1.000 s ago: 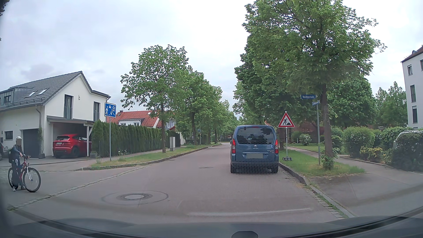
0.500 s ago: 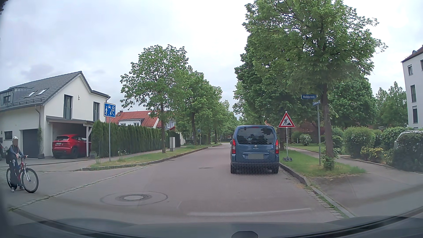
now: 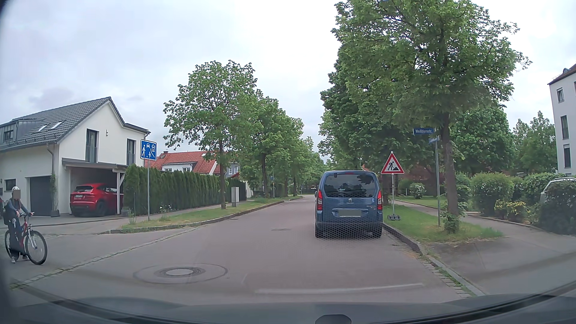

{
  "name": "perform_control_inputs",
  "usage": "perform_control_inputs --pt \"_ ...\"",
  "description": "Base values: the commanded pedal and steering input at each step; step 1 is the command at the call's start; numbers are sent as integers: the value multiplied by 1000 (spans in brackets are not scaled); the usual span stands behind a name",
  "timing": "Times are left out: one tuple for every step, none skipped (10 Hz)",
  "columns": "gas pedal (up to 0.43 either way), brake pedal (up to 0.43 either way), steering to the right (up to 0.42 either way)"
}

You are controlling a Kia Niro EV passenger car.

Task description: Follow the waypoints while adhering to traffic rules and regulations

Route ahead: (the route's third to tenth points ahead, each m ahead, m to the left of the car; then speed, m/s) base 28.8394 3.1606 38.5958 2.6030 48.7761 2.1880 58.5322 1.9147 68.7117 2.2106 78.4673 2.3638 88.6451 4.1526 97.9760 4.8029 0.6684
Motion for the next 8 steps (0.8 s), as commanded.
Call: perform_control_inputs --pt "130 0 -129" --pt "130 0 -136" --pt "130 0 -146" --pt "150 0 -154" --pt "157 0 -158" --pt "157 0 -164" --pt "157 0 -171" --pt "157 0 -176"
